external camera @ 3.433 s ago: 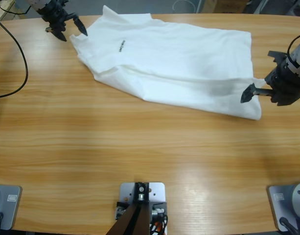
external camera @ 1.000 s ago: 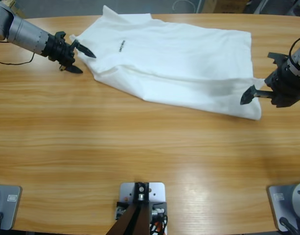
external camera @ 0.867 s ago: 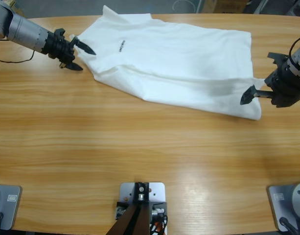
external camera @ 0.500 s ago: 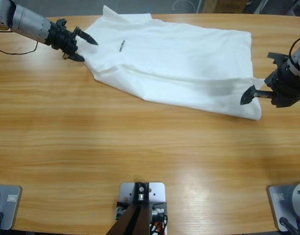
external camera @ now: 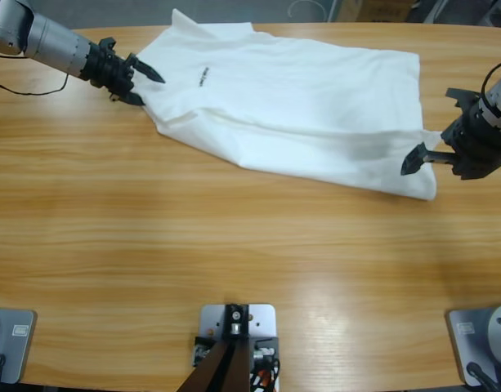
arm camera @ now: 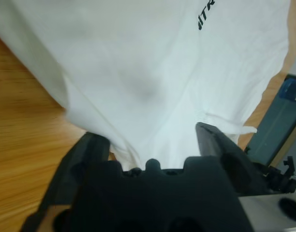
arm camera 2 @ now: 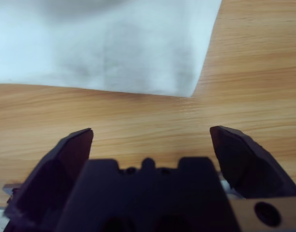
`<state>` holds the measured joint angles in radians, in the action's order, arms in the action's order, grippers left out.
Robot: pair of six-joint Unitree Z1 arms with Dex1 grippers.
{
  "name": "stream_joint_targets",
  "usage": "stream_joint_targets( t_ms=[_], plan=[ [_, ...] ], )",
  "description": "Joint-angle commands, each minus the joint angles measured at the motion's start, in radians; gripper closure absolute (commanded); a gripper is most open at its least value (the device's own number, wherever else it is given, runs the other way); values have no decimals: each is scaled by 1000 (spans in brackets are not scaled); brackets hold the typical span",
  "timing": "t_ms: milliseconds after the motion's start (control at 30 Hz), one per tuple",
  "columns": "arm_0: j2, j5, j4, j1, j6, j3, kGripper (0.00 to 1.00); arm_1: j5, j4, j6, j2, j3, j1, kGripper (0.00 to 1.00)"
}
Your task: Fold clothes
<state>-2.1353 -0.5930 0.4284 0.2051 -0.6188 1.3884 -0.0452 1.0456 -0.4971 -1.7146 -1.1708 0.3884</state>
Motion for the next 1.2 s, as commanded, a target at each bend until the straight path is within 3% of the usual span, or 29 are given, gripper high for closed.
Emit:
stream_joint_targets(
  t_ms=[33, 400, 433, 533, 967, 1067, 1200],
  plan=[
    [-76, 7, -13, -20, -10, -22, 358, -21, 2, 14, -31, 9, -12, 18],
    [-105, 15, -13, -12, -9, -13, 389, -24, 4, 18, -30, 10, -23, 18],
    [-108, 16, -13, -12, -9, -8, 495, -24, 4, 18, -30, 9, -23, 18],
    [-112, 18, -13, -12, -7, 6, 989, -24, 4, 18, -30, 8, -25, 18],
    [-53, 68, -2, -7, 11, 13, 1000, -23, 0, 18, -7, 7, -28, 13],
    [-30, 67, 0, -10, 18, 13, 1000, -89, -103, 10, 124, 71, -43, 11],
    [-17, 61, 7, -10, 24, 9, 1000, -208, -222, -107, 158, 208, -131, 18]
  ],
)
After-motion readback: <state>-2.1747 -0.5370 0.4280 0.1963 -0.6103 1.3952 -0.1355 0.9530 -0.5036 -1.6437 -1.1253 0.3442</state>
